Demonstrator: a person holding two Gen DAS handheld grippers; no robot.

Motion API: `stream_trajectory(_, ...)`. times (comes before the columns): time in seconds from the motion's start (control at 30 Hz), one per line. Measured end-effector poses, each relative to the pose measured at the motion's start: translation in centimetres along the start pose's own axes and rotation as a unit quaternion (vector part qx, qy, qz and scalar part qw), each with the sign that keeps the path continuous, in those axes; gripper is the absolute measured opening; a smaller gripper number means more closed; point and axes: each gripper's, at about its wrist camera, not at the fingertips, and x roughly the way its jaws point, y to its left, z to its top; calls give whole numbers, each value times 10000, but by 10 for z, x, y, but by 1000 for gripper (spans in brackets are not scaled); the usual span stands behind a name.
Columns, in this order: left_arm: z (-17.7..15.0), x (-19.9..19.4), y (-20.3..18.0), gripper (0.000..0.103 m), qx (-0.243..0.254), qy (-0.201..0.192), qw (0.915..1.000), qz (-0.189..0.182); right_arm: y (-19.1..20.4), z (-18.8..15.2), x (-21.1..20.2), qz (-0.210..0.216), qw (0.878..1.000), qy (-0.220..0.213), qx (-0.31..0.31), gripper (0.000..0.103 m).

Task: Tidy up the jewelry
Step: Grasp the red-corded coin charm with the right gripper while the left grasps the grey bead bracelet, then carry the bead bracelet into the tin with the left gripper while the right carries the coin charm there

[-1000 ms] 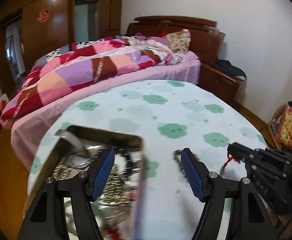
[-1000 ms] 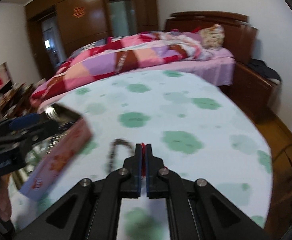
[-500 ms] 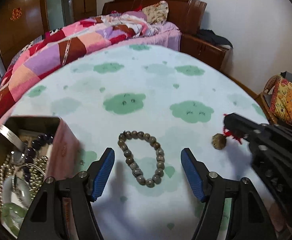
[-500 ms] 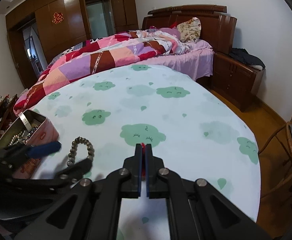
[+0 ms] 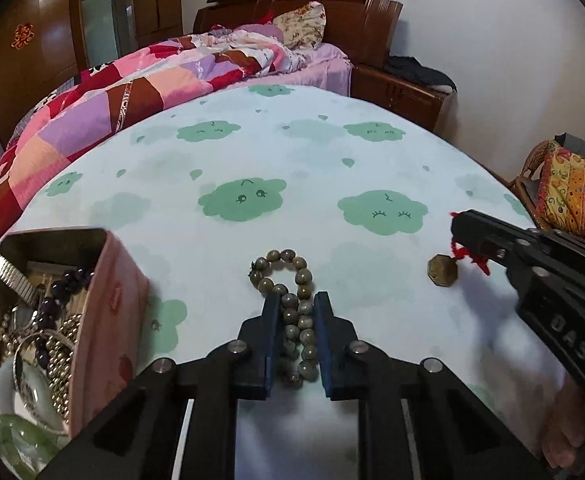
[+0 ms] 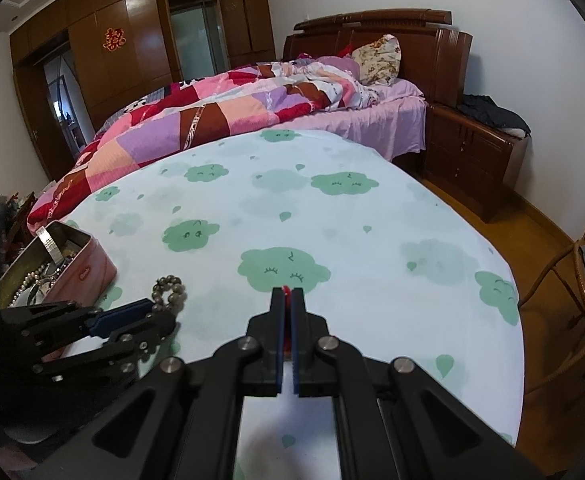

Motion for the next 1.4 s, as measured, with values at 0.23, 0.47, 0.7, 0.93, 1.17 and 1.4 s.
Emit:
stream_trajectory(0.23,-8,-30,-4,16,149,-390,9991,80,4,0,-4,-27,9999,-112,-116,4)
stream_trajectory(0.47,-15,-51,-3,16,216,-604,9979,95,14,-1,-14,-80,9986,-376,-363,4)
stream_trajectory(0.7,-15,-69,-1,16,240,-791,9966,76,32,-3,-26,-18,9963,-594,-625,4)
stream_trajectory(0.93,-17,-86,1,16,236,-957,9951,30,52,-3,-39,115,9945,-679,-792,4)
stream_trajectory(1.17,-16,-106,6,16,220,-1139,9933,1,70,3,-58,211,9914,-863,-957,4)
stream_trajectory(1.4,-15,-129,20,17,117,-1345,9908,43,87,12,-76,376,9880,-1014,-1102,4)
